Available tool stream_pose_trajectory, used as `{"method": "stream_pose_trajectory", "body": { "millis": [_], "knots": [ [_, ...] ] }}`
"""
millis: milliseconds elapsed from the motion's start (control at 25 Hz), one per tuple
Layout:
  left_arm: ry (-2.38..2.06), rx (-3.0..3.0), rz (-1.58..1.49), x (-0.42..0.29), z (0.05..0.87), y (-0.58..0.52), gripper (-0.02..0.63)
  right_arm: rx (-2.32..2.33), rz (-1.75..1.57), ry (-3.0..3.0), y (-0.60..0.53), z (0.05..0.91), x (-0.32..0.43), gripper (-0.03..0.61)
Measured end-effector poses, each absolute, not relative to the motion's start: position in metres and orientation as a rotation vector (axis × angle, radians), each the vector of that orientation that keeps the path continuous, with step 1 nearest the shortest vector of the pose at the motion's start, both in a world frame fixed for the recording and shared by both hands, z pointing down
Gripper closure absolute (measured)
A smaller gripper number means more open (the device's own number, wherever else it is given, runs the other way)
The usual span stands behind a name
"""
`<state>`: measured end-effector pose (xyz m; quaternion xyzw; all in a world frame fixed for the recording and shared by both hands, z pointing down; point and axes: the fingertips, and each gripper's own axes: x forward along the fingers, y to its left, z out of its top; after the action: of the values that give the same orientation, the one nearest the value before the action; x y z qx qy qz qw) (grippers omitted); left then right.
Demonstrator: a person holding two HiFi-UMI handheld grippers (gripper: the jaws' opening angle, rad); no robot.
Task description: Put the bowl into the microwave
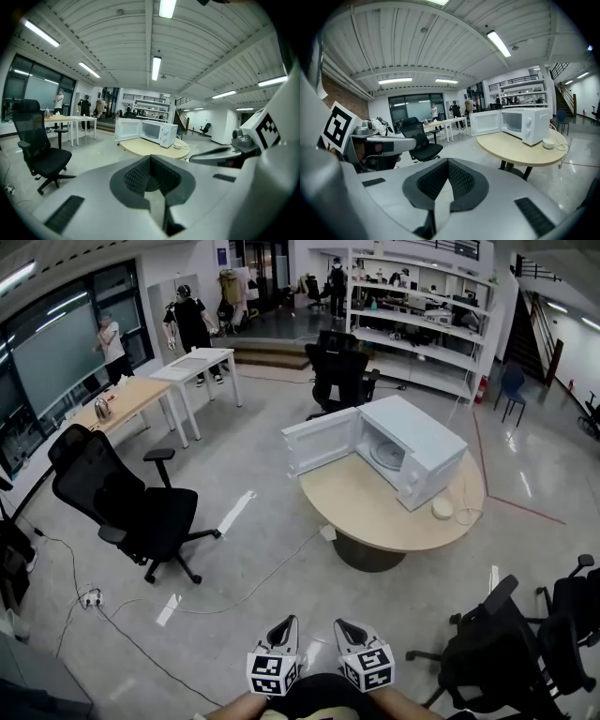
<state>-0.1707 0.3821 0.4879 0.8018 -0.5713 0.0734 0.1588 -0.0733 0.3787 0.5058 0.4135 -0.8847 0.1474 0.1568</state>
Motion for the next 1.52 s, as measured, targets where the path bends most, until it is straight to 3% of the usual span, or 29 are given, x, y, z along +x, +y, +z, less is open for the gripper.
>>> {"method": "stream_pose_trajectory", "body": {
  "millis": [920, 1520],
  "knots": [
    [-1.454, 2.347, 0.138, -0.235, 0.506, 0.359, 0.568, 1.374, 0.438, -2.369, 0.369, 0.517, -0.132, 0.563],
    [-1.510, 2.309, 0.254, -0.205, 0.515, 0.299, 0.568, 1.328, 0.517, -2.435, 0.295, 0.529, -0.103, 0.563]
  ]
}}
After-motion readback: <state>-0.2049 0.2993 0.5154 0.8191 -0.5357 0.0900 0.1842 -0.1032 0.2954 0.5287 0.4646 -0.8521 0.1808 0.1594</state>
